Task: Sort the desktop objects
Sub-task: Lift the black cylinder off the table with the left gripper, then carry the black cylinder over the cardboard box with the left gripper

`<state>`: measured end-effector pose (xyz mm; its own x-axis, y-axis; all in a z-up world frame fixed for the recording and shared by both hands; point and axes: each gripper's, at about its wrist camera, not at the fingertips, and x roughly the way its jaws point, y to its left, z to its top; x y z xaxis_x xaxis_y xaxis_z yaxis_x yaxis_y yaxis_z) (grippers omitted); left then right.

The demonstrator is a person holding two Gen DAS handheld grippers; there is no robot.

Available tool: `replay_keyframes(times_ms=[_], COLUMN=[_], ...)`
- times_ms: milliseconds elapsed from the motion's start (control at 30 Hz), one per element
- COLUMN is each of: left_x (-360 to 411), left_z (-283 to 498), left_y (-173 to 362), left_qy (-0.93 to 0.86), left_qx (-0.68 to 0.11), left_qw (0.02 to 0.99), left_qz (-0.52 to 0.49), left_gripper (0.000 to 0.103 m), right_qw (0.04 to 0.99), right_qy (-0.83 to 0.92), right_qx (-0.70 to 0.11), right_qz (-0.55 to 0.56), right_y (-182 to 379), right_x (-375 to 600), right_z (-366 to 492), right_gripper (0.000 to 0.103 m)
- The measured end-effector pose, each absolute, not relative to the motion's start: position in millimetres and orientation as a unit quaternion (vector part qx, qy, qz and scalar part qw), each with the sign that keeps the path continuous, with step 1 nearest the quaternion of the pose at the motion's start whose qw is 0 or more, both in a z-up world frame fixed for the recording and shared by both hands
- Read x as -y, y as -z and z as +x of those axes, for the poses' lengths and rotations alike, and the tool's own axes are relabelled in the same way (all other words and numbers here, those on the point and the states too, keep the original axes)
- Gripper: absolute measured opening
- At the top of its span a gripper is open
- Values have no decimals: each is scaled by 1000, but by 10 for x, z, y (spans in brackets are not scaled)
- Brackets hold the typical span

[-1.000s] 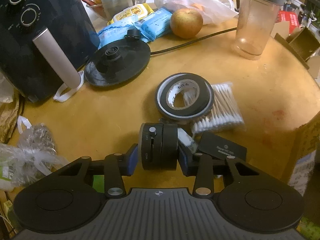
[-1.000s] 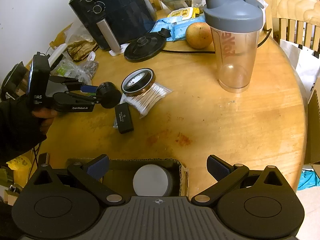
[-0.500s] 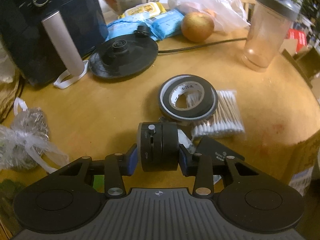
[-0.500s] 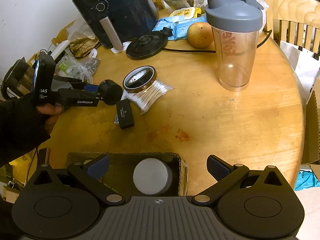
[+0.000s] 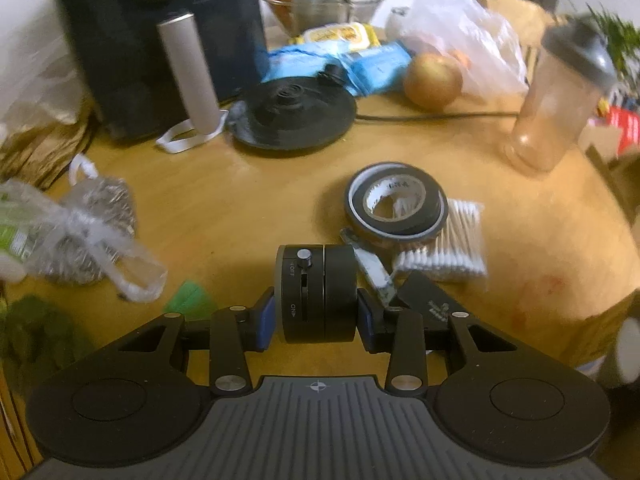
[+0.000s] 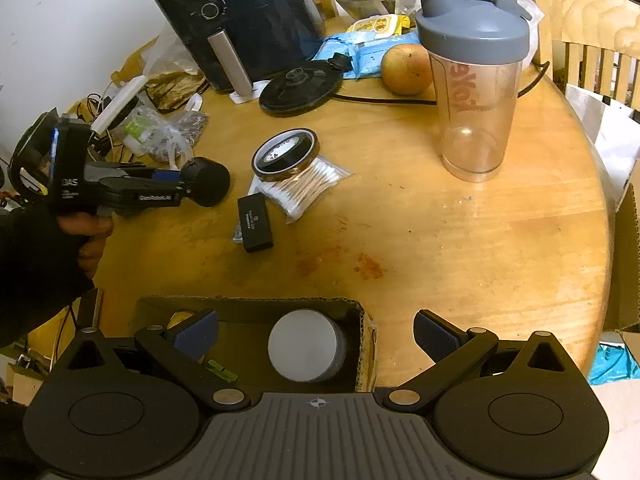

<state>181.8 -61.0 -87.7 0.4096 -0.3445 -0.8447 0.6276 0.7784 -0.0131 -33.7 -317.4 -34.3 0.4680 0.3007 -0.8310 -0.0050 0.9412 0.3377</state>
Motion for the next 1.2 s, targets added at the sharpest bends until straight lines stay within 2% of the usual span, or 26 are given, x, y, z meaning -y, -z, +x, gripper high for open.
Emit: replay_keyframes(times_ms=[300,1200], left_x=[466,390], left_z=[1595,711], left_y=[653,151], left_qy=[269,232], left_qx=[-464,-458], left_qw=[840,858], left_qz=[75,-9], left_gripper=[39,39], right_qw=[844,852], right_qy=[-111,-173], right_qx=[-506,-474], right_qz=[141,140], right_y=[343,211], right_x=[3174,3341], right_z=[-310,-318], right_gripper=[103,103])
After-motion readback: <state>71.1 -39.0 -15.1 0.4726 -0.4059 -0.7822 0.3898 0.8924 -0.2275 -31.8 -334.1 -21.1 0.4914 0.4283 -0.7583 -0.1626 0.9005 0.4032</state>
